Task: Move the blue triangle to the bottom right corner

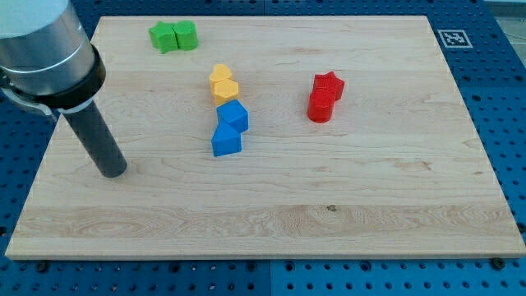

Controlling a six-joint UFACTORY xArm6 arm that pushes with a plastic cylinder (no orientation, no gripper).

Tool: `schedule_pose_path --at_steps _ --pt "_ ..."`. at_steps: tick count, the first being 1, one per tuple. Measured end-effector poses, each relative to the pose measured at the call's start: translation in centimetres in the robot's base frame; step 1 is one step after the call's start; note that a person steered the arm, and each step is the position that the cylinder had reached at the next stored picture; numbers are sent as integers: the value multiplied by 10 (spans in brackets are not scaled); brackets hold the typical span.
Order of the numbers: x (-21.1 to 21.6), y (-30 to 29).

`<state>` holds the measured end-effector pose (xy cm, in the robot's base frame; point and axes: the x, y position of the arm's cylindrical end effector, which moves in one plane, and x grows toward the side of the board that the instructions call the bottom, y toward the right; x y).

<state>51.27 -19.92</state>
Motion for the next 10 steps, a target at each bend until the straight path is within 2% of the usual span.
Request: schedule_pose_path --at_steps 1,4,8,9,10 --pt "-21 0" --pt "-29 21" --pt "0 25" --pt "-15 23" --pt "-33 53"
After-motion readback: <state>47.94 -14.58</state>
